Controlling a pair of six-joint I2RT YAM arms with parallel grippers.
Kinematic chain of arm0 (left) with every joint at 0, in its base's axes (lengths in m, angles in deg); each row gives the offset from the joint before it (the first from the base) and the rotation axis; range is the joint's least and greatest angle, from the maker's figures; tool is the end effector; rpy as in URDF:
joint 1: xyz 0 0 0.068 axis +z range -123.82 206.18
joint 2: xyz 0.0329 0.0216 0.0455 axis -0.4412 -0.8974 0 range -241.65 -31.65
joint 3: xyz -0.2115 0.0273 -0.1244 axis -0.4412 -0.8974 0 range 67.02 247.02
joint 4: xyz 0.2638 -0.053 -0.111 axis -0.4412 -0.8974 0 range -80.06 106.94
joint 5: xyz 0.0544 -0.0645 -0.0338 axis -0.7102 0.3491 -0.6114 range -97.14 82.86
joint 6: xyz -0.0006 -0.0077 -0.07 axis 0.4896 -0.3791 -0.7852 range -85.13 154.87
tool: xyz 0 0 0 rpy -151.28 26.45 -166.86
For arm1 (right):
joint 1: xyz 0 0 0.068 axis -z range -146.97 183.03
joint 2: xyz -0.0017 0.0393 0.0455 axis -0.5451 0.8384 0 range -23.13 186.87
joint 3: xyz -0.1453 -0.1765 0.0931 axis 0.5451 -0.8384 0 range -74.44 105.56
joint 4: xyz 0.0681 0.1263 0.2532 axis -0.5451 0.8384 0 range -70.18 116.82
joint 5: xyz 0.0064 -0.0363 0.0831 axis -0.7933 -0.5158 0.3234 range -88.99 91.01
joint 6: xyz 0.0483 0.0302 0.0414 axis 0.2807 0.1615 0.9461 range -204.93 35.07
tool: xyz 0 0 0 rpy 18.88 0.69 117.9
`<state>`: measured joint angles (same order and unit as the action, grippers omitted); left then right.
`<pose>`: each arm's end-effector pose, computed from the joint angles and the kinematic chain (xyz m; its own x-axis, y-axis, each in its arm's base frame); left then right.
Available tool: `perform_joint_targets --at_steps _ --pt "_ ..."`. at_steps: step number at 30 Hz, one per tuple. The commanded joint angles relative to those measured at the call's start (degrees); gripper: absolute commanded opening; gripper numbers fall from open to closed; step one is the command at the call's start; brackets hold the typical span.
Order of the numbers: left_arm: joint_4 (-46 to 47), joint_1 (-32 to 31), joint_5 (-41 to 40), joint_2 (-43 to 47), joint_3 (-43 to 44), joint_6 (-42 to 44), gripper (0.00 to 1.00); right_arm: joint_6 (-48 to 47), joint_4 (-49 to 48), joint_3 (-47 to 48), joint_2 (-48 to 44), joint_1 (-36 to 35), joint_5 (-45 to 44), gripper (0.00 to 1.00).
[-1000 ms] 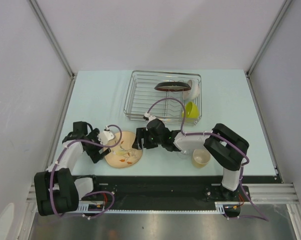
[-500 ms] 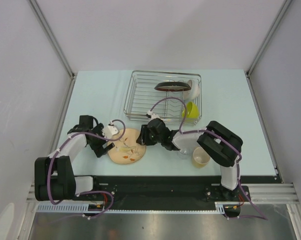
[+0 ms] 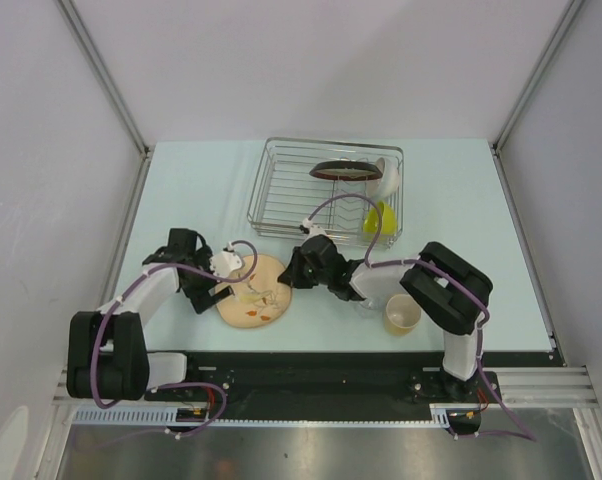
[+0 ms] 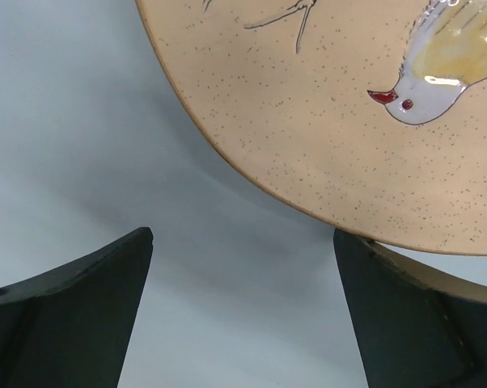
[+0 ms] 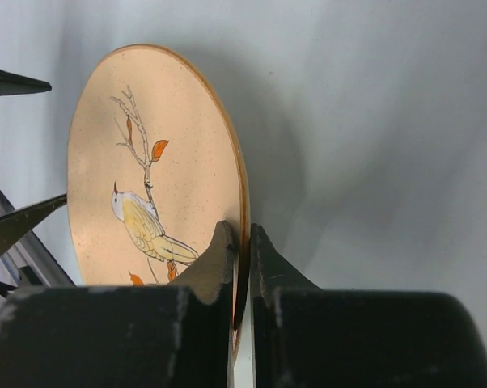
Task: Load the mixed dishes into the dish rack
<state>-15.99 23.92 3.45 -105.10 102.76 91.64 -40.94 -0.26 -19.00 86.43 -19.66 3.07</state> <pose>0.2505 -0.0205 0.0960 -0.4333 0.8400 -0.3266 0.8432 0.5058 0.1823 0.2523 0.3344 0.0745 -0.8087 0.0838 -0.5823 -0.3494 0.7279 0.5900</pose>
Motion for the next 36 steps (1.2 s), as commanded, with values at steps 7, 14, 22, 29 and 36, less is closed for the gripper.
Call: perform_joint_targets --at_steps 7,14,22,29,36 --pt "-3.18 1.64 15.14 9.81 5.80 -7.64 1.00 -14.87 14.18 -2.35 -14.53 -7.43 -4.41 0.00" --pt "-11.71 12.44 27.62 7.80 18.38 -12.81 1.00 -25.15 19.80 -1.04 -27.02 -6.12 -11.55 0.00" --pt "-13.75 17.38 39.85 2.79 25.60 -22.39 1.00 -43.35 20.70 1.95 -37.56 -2.95 -24.29 0.00" --pt "-11.20 17.38 41.09 2.00 24.20 -24.78 1.00 -55.67 12.52 9.06 -38.98 4.69 -20.80 0.00" --pt "-9.70 17.38 40.21 3.05 20.33 -24.78 1.00 -69.02 3.56 13.11 -37.58 7.68 -20.52 0.00"
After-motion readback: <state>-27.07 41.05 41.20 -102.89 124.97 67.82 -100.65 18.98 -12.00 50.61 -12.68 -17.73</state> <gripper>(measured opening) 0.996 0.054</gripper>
